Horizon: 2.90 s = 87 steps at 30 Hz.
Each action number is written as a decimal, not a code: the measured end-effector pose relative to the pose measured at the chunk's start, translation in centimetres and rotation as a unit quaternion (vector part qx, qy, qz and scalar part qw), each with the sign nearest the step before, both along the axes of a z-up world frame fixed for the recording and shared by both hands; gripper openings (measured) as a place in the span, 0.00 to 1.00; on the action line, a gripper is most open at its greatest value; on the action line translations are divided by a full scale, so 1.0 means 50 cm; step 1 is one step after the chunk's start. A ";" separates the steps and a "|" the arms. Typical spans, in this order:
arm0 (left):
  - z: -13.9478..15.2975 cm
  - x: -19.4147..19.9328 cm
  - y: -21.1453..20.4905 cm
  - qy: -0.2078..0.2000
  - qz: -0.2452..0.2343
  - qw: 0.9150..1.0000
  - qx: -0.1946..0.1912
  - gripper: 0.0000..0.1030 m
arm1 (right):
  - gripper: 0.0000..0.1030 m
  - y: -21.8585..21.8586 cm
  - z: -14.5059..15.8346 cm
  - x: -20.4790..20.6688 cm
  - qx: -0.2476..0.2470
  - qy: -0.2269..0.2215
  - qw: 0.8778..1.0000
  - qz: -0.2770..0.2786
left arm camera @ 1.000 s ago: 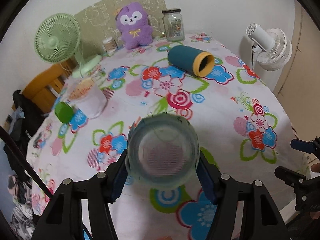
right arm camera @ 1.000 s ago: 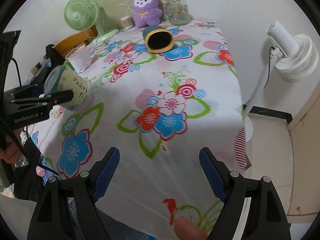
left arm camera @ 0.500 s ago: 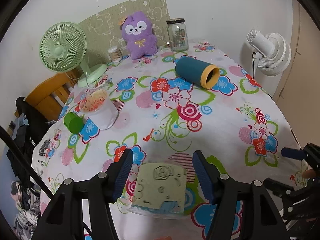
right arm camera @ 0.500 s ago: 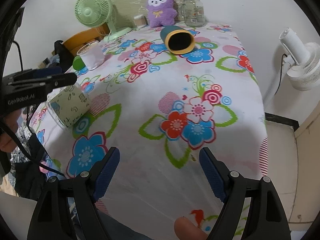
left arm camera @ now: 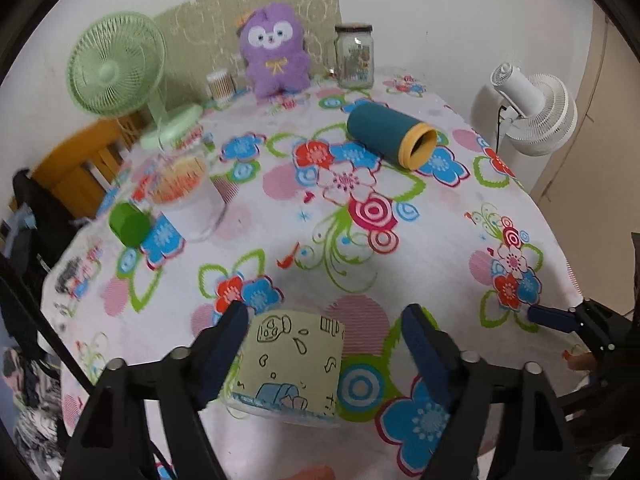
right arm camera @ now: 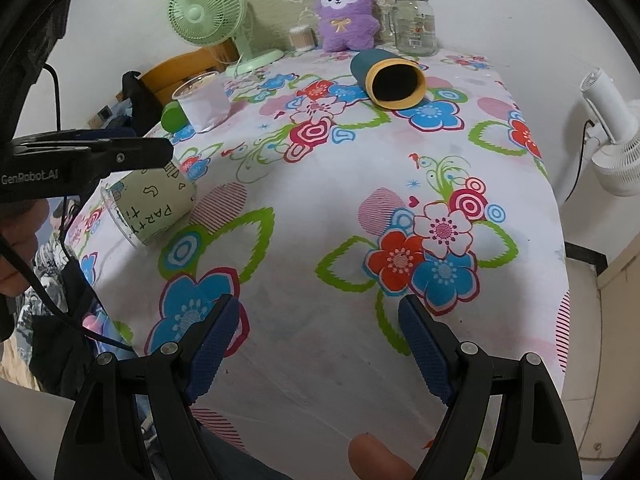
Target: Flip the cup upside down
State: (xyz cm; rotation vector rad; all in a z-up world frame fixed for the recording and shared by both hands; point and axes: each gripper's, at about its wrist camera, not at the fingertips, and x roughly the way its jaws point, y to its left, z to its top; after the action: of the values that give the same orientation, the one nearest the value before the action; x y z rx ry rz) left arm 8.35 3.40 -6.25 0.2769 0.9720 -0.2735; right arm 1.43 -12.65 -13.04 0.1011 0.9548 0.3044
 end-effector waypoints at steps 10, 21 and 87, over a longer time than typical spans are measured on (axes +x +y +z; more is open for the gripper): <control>-0.030 0.010 0.045 0.011 0.012 1.000 0.015 0.90 | 0.81 0.010 -0.004 0.008 0.000 0.004 1.000 0.000; -0.035 0.061 0.047 0.119 -0.075 0.990 -0.006 0.91 | 0.81 0.037 -0.001 0.029 -0.001 0.007 1.000 0.009; -0.120 -0.151 0.068 -0.252 0.042 0.966 -0.032 0.62 | 0.81 0.064 0.040 -0.019 -0.009 -0.055 0.998 0.000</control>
State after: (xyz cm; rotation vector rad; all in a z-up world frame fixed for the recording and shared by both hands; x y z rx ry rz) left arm 0.78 6.82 -12.25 0.2298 0.4682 -0.1450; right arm 0.46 -9.46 -11.06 0.0668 0.8491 0.2992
